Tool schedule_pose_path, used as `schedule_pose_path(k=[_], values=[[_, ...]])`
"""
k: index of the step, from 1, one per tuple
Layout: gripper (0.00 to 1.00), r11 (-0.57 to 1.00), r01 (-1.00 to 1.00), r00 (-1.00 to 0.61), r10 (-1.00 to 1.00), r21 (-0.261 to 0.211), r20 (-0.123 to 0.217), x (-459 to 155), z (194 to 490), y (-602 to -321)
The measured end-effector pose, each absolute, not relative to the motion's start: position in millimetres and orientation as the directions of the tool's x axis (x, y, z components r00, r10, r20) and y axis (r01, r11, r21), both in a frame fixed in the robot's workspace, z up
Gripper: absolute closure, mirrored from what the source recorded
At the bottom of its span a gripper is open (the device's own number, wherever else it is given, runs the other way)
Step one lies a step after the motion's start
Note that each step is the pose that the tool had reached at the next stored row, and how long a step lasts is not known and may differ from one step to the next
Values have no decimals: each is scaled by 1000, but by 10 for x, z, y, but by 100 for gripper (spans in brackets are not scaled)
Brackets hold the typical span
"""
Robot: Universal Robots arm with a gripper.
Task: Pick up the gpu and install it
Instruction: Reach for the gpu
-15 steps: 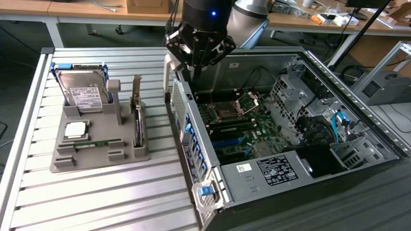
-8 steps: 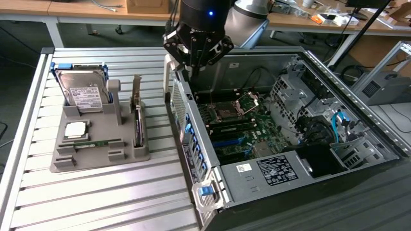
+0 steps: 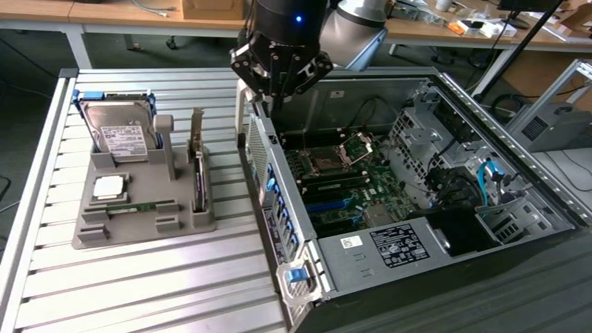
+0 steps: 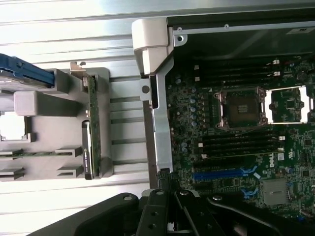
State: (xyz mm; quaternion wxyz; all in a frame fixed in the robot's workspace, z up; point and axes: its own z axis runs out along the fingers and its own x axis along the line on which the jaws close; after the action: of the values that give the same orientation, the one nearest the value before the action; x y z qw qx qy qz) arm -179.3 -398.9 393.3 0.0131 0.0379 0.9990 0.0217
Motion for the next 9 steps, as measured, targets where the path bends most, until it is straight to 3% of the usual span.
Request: schedule_pose_path(k=[9], values=[[89,996,75,-997,76,44,-24,-1826,3933,-3989]])
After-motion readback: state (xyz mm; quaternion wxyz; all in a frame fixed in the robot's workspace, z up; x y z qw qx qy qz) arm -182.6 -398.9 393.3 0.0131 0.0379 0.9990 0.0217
